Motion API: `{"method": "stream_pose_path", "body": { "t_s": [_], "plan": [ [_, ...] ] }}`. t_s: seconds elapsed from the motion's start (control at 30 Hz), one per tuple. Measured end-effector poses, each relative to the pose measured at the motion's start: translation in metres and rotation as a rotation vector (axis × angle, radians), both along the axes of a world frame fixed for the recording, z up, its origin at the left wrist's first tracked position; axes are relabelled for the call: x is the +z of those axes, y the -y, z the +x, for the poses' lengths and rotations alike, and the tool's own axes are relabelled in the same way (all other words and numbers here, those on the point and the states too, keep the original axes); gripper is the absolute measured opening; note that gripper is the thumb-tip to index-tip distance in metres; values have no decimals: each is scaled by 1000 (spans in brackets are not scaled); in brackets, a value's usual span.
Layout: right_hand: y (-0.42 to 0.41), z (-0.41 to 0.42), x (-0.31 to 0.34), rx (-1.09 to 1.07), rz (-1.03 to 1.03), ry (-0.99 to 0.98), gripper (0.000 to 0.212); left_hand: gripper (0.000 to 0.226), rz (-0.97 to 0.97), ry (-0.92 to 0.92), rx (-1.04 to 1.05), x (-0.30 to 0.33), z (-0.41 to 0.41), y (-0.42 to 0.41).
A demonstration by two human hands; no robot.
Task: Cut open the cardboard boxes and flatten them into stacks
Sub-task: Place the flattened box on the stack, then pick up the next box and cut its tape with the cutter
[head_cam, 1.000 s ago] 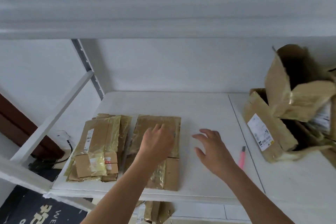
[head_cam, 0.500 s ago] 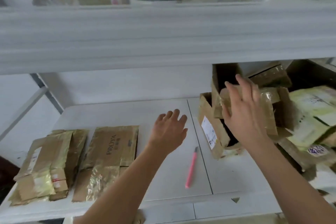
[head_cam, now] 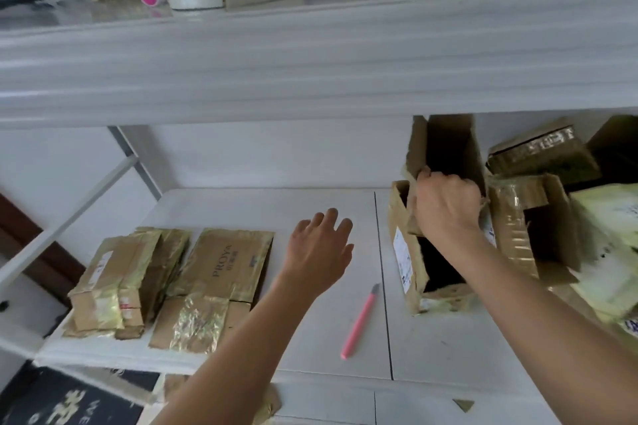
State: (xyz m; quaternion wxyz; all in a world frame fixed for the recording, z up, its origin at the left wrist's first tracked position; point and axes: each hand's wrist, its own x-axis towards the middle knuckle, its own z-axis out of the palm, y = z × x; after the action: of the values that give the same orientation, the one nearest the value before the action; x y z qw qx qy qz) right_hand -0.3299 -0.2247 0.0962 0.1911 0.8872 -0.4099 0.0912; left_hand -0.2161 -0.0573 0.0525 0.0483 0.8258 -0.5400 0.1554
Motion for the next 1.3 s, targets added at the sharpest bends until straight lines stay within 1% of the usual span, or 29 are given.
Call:
{"method": "stream_pose_path", "body": {
  "t_s": [0.03,0.1,0.13,0.2,0.27,0.33,0.37,0.43,0.47,0.5,0.57,0.63,0.7,0.77,0.83,0.87,0.9,0.93,0.97,1.07,1.13,1.17,1.23,1.3],
  "plan": [
    [2,0,1,-16,-5,22,10,34,-4,-5,11,-1,0,-4],
    [-2,-2,11,-23,-92,60,16,37,4,-34,46,-3,2,-13],
    [-6,-3,18,26,-174,147,17,40,16,-59,70,-2,5,-18],
    [-19,-2,28,221,-237,382,11,43,8,-120,139,-1,12,-28],
    [-38,2,34,398,-154,607,11,45,-58,-240,220,2,17,-40],
    [-52,10,29,492,65,772,11,48,-187,-424,283,3,22,-53],
    [-56,16,17,501,245,837,8,51,-259,-508,305,2,24,-60],
    [-67,25,-11,447,760,978,5,58,-377,-605,332,-1,27,-72],
    [-73,27,-23,379,1001,1066,9,63,-426,-634,345,-2,27,-78],
    [-81,28,-35,279,1185,1134,14,66,-461,-653,356,-3,27,-84],
    [-95,30,-68,85,1416,1124,22,63,-452,-644,371,-8,28,-93],
    [-111,33,-102,-56,1609,1037,24,57,-356,-630,403,-18,28,-97],
    [-125,34,-122,-150,1740,906,18,57,-263,-673,441,-30,28,-98],
    [-129,30,-134,-183,1782,834,13,63,-197,-740,456,-45,27,-98],
    [-129,22,-143,-141,1753,698,10,70,-154,-823,459,-59,26,-97],
    [-127,18,-152,-73,1693,567,9,72,-149,-871,458,-66,25,-96],
    [-124,13,-159,-3,1591,409,9,72,-149,-904,448,-72,23,-96],
    [-120,10,-165,49,1474,292,11,71,-141,-914,429,-77,21,-95],
    [-115,7,-169,76,1345,216,14,70,-133,-914,413,-81,18,-94],
    [-93,-4,-183,187,862,44,39,69,-171,-923,399,-88,14,-91],
    [-82,-10,-187,251,654,-86,42,69,-182,-943,408,-89,15,-89],
    [-78,-12,-189,294,594,-117,42,69,-180,-953,410,-89,15,-89],
    [-72,-14,-195,416,535,-176,48,69,-178,-946,407,-88,14,-89],
    [-63,-13,-202,518,464,-156,52,69,-174,-934,407,-87,12,-89]
  ]
}}
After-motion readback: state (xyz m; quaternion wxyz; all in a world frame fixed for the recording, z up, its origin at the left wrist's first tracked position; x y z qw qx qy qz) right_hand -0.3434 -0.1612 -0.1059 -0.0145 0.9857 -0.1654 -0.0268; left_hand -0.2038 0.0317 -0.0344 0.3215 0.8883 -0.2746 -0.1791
